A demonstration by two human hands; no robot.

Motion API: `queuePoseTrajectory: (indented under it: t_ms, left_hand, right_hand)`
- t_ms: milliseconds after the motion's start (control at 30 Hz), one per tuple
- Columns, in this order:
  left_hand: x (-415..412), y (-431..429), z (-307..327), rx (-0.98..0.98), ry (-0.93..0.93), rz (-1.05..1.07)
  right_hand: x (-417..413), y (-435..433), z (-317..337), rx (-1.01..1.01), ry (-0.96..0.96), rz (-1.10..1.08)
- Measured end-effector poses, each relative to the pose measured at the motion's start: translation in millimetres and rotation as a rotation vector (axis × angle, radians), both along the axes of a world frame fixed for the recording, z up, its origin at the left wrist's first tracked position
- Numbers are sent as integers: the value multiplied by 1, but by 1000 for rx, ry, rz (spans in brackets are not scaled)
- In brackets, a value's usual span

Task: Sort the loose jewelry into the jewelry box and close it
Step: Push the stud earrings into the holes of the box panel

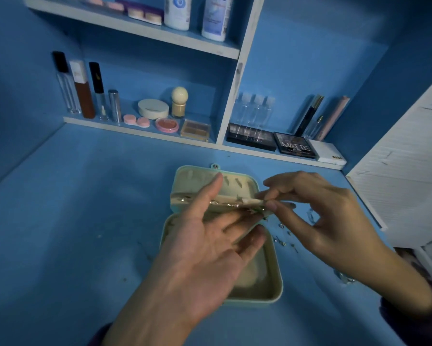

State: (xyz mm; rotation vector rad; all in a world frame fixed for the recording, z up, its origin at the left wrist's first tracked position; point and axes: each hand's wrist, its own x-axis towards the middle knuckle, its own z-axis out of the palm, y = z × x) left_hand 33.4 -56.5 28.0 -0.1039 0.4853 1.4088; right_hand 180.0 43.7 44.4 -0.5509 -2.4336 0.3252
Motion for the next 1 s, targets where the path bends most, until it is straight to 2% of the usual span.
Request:
queuePoseTrajectory:
  t_ms: [100, 200, 300, 400, 500, 633, 1000]
  left_hand:
    - [6, -5, -4, -18, -5, 16]
    - [12, -11, -10, -48, -3, 55]
    - [18, -17, -13, -61, -44, 78]
    - [23, -23, -16, -34, -90, 70]
    - [26, -26, -18, -26, -115, 63]
    - [28, -28, -21, -27, -129, 64]
    - [28, -30, -28, -17, -137, 59]
  right_hand:
    - [5, -8, 3, -74, -39, 28]
    - [5, -11, 12, -416, 44, 9]
    - [0, 0, 13, -646, 111, -80]
    - [-7, 11, 3, -822, 31, -137]
    - [-10, 13, -7, -955, -48, -95]
    - [-10, 15, -15, -967, -108, -26]
    - [-6, 17, -23, -912, -107, 63]
